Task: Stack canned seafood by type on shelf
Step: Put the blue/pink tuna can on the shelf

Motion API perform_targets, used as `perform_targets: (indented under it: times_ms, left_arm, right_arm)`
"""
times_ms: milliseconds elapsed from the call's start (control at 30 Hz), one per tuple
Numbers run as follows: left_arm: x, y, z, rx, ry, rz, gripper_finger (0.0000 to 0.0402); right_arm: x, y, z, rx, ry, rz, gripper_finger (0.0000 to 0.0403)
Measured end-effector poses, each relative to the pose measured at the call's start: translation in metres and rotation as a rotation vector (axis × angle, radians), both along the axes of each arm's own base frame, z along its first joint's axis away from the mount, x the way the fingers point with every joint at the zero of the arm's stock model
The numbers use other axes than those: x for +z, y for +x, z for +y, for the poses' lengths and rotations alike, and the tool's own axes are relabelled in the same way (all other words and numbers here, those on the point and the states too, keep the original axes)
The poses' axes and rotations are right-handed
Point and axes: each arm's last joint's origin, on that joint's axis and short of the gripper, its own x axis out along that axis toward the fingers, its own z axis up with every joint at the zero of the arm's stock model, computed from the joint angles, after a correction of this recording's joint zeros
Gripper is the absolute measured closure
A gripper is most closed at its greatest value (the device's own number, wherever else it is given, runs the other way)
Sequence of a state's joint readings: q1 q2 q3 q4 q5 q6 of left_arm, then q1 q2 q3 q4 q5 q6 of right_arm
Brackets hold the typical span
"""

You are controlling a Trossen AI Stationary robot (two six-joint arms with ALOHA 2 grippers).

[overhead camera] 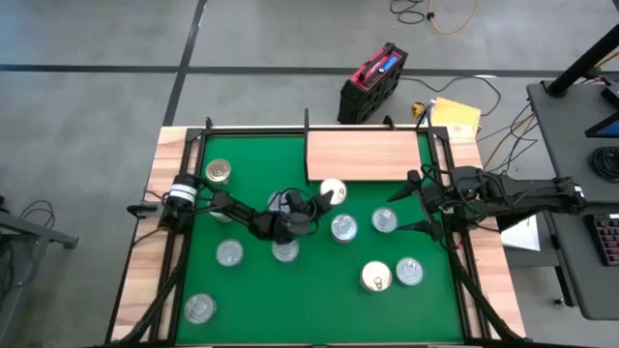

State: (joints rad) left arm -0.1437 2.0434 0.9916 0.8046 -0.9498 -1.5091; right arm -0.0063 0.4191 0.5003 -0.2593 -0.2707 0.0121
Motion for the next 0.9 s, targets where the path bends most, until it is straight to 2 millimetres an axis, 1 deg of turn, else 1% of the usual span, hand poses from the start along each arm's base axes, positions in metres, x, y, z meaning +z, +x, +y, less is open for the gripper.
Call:
perform_targets:
  times_ms: [200, 500, 900]
  left_arm:
    - [-0.002, 0.001, 0.016, 0.031, -0.013, 0.006, 0.0229]
    - [-0.004, 0.002, 0.039, 0.032, -0.032, 0.024, 0.0229]
    - [-0.005, 0.001, 0.055, 0.070, -0.034, 0.032, 0.0228]
  right_arm:
    - [0.000, 0.000, 0.000, -0.002, 0.013, 0.004, 0.0026]
    - [0.000, 0.000, 0.000, -0.003, 0.014, 0.004, 0.0026]
    - [0.000, 0.000, 0.000, -0.003, 0.013, 0.002, 0.0026]
